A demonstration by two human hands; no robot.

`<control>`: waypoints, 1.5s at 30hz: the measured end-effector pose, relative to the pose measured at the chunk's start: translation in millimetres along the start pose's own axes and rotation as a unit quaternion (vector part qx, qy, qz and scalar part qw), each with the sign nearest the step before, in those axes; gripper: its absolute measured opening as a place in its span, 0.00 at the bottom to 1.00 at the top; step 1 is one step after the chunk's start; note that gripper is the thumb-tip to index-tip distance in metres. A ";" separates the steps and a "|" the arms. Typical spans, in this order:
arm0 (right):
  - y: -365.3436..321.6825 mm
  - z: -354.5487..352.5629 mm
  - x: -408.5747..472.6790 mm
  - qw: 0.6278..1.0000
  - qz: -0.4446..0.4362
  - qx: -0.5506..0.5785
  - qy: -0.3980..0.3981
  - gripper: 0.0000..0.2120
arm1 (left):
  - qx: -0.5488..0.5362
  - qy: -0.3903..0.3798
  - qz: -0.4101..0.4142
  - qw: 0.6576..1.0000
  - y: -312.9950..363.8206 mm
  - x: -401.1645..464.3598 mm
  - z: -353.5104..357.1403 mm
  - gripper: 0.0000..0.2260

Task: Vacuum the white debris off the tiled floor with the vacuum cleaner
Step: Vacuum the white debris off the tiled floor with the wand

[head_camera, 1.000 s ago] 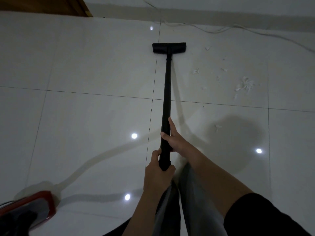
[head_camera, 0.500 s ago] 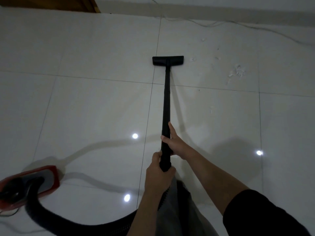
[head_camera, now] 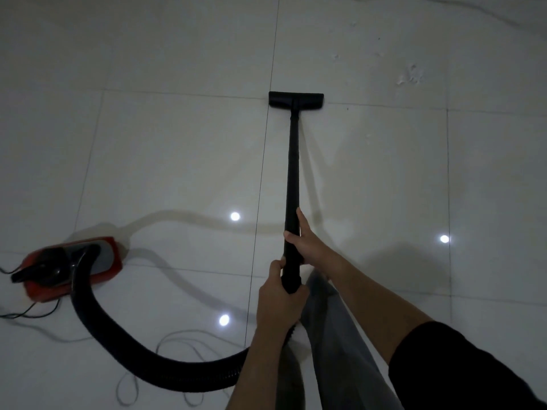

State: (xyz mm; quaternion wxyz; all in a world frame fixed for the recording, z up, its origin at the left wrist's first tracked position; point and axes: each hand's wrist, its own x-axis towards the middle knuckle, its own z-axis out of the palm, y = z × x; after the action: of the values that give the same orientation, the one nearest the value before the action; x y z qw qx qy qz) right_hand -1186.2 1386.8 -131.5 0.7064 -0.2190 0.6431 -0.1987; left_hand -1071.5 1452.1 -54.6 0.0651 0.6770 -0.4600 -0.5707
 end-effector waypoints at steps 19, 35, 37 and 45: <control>148.2 75.1 -118.2 1.000 0.008 0.022 0.008 0.35 | 0.025 -0.006 0.010 1.000 -137.3 -145.0 27.3 0.23; 272.7 121.0 -206.5 0.999 0.006 -0.039 -0.013 0.36 | 0.026 -0.019 -0.022 0.999 -238.9 -269.1 62.2 0.17; 283.9 133.6 -213.8 0.999 0.002 -0.039 -0.006 0.36 | 0.020 -0.028 -0.028 0.999 -250.6 -279.0 55.6 0.17; 315.5 197.5 -241.5 1.000 0.008 0.002 0.016 0.35 | 0.016 -0.051 -0.020 0.998 -297.0 -318.6 14.4 0.18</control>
State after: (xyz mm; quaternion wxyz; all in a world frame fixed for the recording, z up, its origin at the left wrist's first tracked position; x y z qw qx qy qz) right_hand -1012.5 1793.6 -96.2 0.6982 -0.2096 0.6554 -0.1977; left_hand -896.7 1849.3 -14.5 0.0188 0.6570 -0.4579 -0.5986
